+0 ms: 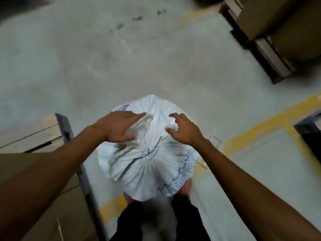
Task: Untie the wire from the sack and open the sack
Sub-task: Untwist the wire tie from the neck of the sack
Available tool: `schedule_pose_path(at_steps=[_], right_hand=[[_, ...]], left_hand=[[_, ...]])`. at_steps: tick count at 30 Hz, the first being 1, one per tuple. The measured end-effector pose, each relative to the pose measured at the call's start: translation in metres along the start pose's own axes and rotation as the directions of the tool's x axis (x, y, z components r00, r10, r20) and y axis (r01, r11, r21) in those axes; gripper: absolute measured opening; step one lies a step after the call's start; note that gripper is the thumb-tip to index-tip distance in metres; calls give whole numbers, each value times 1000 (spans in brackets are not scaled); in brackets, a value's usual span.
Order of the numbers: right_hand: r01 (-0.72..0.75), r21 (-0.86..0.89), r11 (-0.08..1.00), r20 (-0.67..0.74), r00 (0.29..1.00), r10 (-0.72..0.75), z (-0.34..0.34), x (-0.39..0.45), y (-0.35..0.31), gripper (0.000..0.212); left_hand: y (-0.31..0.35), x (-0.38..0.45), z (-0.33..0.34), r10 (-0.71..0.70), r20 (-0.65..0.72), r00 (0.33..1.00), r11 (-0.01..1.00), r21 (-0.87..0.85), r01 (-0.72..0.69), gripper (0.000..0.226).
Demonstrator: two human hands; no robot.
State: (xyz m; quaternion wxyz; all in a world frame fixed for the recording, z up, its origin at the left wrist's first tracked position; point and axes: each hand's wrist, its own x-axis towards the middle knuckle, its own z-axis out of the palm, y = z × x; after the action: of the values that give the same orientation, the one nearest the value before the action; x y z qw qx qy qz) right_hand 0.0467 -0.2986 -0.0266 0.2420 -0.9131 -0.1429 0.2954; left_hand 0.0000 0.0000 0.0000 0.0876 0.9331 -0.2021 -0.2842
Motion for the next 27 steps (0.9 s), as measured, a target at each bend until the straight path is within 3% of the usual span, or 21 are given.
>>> schedule_pose_path(at_steps=[5,14,18,23,27], right_hand=[[-230,254,939,19,972,233,81,-16,26,33],[-439,637,634,153,878,454,200,-32,6,9],[-388,768,509,92,854,512,246,-32,-2,8],[-241,856,458,-82,811,579,283,-25,-8,31],[-137,885,444,-191,764,616,300,-21,-12,29]], left_hand=[[-10,18,73,114,1,994,981,156,-113,98],[-15,60,129,344,77,936,878,329,-349,80],[-24,78,153,387,123,914,894,191,-404,56],[-41,83,179,384,31,923,922,39,-385,61],[-53,78,187,400,-80,913,908,-101,-406,74]])
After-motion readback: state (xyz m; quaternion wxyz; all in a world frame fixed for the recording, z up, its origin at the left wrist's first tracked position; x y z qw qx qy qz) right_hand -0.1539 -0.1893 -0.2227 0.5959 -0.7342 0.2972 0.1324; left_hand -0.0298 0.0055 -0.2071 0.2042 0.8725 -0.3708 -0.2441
